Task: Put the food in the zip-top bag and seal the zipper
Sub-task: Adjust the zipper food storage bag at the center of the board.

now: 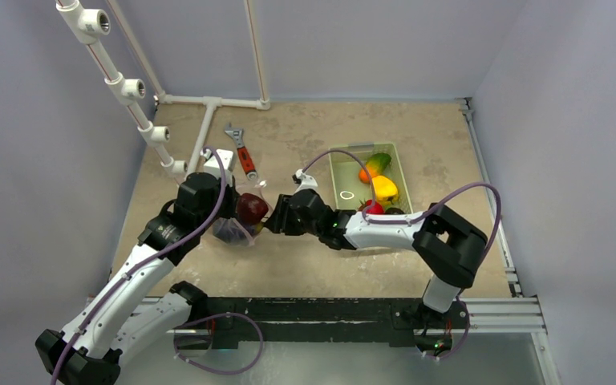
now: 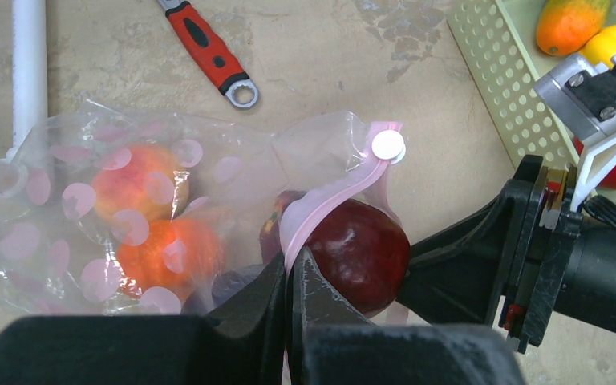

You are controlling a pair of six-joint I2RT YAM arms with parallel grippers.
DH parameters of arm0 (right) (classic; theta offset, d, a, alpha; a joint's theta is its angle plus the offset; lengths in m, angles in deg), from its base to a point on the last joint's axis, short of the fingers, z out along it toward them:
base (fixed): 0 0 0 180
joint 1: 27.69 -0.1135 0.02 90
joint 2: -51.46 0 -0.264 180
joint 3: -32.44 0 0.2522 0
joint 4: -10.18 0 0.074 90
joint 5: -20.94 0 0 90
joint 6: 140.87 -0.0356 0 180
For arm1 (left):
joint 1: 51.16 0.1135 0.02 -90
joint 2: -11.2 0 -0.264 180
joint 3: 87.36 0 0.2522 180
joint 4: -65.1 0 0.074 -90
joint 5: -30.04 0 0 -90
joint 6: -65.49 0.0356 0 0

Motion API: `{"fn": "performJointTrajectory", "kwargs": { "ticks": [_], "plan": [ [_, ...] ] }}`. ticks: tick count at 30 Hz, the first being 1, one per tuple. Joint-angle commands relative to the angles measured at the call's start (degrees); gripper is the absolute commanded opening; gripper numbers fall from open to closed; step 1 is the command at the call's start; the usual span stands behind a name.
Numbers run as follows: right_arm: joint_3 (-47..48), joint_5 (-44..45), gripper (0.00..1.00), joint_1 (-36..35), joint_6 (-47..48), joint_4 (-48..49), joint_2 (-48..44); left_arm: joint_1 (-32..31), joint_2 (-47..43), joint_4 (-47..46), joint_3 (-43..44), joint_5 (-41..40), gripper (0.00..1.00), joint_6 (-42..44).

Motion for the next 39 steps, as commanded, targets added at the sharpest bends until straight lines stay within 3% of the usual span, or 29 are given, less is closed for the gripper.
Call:
{"fn": "performJointTrajectory", "kwargs": {
  "ticks": [1, 18, 26, 39],
  "plan": [
    [2.83, 1.66, 0.48, 1.11, -0.06, 2.77, -0.41, -0.16, -0.35, -1.81, -0.21, 0.3, 0.0, -0.06],
    [3.7, 0.55, 0.3, 1.32, -2.62, 6.34, 4.09, -0.16, -0.39, -1.71, -0.21, 0.22, 0.0, -0.14],
    [3.57, 3.54, 0.0, 1.39, -1.38, 4.8, 1.46, -0.16, -1.03, -1.7, -0.28, 0.13, 0.0, -0.27],
    [2.56, 4.59, 0.0, 1.39, 7.18, 2.58, -11.75, -0.16, -2.16, 1.59, 2.42, -1.38, 0.0, -0.91]
  ]
}}
